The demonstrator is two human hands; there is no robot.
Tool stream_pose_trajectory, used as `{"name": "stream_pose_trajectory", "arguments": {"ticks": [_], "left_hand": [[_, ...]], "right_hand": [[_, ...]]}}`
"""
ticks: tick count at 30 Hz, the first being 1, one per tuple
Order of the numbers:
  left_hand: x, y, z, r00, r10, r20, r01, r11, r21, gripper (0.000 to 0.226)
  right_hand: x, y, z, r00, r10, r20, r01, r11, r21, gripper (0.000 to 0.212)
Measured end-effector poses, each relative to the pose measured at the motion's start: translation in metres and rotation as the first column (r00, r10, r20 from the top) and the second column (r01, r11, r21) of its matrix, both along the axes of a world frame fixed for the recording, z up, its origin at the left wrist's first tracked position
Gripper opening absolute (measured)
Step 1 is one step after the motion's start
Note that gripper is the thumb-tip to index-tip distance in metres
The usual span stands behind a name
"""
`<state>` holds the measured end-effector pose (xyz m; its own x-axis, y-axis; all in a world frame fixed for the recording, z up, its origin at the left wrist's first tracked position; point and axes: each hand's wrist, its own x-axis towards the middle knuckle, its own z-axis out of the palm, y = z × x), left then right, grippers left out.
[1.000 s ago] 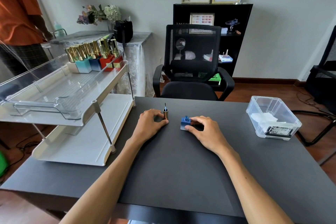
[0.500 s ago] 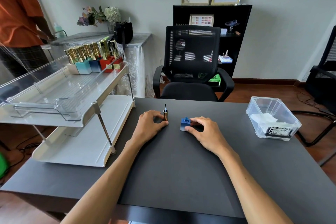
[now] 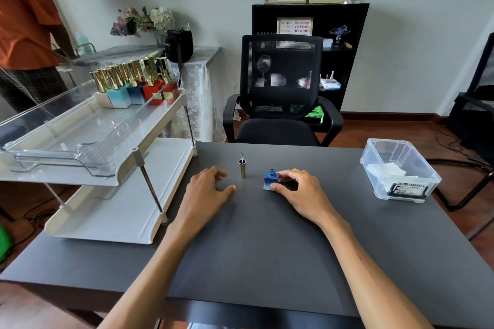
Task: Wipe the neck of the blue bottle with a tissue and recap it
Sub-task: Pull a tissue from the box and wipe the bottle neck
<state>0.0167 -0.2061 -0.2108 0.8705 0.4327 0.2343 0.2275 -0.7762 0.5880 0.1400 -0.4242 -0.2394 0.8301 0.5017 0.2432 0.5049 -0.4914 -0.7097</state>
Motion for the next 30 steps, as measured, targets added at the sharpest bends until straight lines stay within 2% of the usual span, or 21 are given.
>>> {"name": "stream_pose_trajectory", "arguments": {"ticks": [3, 7, 12, 17, 23, 26, 30], "left_hand": [[-0.015, -0.025, 0.003, 0.994, -0.088, 0.059, 0.089, 0.996, -0.022, 0.012], [-0.006, -0.056, -0.008, 0.967, -0.237, 0.091, 0.243, 0.969, -0.052, 0.032], [0.025, -0.068, -0.012, 0.970, -0.236, 0.064, 0.240, 0.969, -0.061, 0.046], [0.042, -0.067, -0.010, 0.946, -0.311, 0.089, 0.323, 0.923, -0.209, 0.027], [0.049, -0.064, -0.017, 0.933, -0.346, 0.102, 0.361, 0.902, -0.237, 0.017], [0.055, -0.071, -0.018, 0.919, -0.382, 0.097, 0.394, 0.893, -0.216, 0.015], [0.069, -0.087, -0.016, 0.890, -0.450, 0.077, 0.456, 0.868, -0.199, 0.016]], "right_hand": [[0.000, 0.001, 0.001, 1.000, 0.008, -0.021, -0.008, 1.000, 0.000, 0.038], [0.005, -0.007, 0.002, 0.997, 0.028, -0.071, -0.029, 0.999, -0.023, 0.037], [0.008, -0.017, 0.004, 0.995, 0.029, -0.095, -0.030, 0.999, -0.009, 0.033], [0.005, -0.020, 0.007, 0.995, 0.041, -0.088, -0.043, 0.999, -0.015, 0.039], [0.002, -0.028, 0.014, 0.992, 0.051, -0.113, -0.064, 0.990, -0.122, 0.036], [0.001, -0.047, 0.032, 0.994, 0.005, -0.111, -0.022, 0.988, -0.151, 0.036], [-0.003, -0.090, 0.079, 0.996, -0.053, -0.072, 0.054, 0.999, 0.010, 0.029]]}}
